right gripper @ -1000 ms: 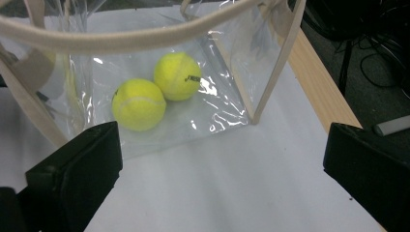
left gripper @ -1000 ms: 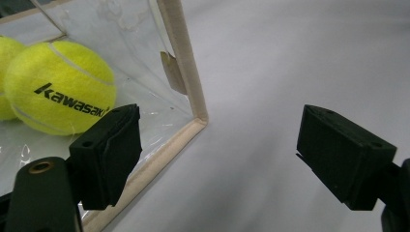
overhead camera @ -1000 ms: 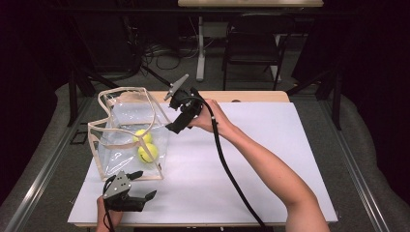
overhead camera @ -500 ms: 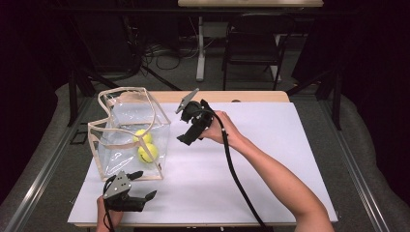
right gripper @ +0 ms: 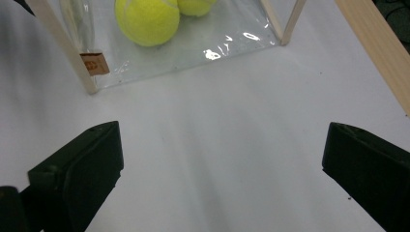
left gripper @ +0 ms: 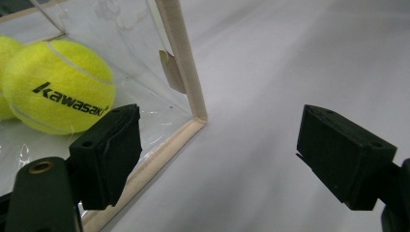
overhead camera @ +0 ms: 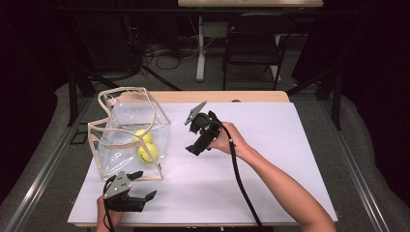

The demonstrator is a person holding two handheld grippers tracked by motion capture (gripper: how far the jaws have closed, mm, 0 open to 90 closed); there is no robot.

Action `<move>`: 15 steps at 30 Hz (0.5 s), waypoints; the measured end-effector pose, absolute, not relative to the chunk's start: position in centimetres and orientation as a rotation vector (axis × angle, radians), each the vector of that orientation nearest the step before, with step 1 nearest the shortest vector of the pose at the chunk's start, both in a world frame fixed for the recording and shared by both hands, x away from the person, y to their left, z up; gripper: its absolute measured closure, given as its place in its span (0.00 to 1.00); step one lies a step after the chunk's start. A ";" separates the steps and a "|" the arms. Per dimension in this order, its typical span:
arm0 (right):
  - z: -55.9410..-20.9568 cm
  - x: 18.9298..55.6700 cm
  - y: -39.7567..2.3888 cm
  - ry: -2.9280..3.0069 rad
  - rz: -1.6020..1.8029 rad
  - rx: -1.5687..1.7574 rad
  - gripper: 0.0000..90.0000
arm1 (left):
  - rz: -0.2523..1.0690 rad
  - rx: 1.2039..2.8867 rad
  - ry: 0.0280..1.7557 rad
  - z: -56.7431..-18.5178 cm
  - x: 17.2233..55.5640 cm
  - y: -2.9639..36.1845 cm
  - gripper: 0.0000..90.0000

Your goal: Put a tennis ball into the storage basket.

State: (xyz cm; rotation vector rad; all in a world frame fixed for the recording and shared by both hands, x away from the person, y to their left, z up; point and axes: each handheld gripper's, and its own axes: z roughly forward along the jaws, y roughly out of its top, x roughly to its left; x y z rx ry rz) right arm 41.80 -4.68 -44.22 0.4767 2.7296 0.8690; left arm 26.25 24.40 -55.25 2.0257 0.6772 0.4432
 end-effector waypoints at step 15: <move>-46.6 40.6 -7.0 2.747 0.854 0.532 0.00 | 0.443 2.028 0.678 -55.3 26.3 24.4 0.18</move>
